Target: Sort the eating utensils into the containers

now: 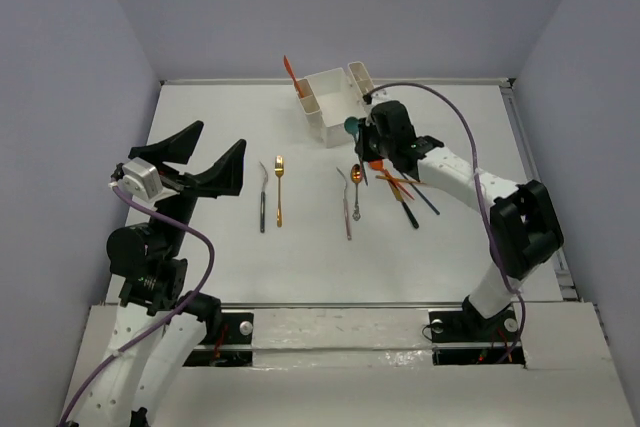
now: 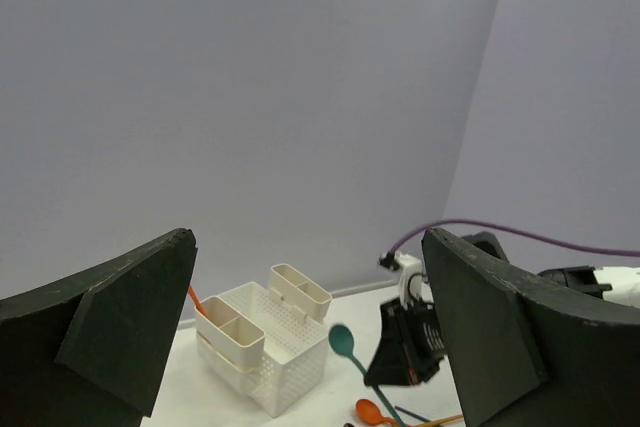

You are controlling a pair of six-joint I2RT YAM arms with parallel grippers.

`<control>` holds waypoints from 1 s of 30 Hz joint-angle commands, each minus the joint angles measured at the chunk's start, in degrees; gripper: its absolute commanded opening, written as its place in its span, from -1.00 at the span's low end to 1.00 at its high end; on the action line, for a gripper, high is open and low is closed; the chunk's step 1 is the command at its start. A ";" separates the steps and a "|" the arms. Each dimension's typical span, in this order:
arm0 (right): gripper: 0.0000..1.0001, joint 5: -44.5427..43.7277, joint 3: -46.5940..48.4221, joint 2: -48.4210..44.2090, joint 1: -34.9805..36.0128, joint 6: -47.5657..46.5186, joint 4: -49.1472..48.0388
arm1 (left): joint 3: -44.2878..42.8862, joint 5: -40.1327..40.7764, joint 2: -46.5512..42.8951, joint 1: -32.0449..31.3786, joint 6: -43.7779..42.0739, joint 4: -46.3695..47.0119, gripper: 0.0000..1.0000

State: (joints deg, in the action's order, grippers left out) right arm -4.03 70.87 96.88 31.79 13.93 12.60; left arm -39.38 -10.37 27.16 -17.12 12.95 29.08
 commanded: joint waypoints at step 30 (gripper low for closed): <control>-1.00 -2.91 59.75 48.58 -12.81 -6.11 -51.70 | -1.93 -1.76 7.12 2.27 -0.56 3.09 0.98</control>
State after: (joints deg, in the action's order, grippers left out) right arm -6.28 129.56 145.84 19.42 10.52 -31.68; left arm -39.38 -10.66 34.44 -15.57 12.88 29.02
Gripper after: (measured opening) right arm 0.136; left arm 0.992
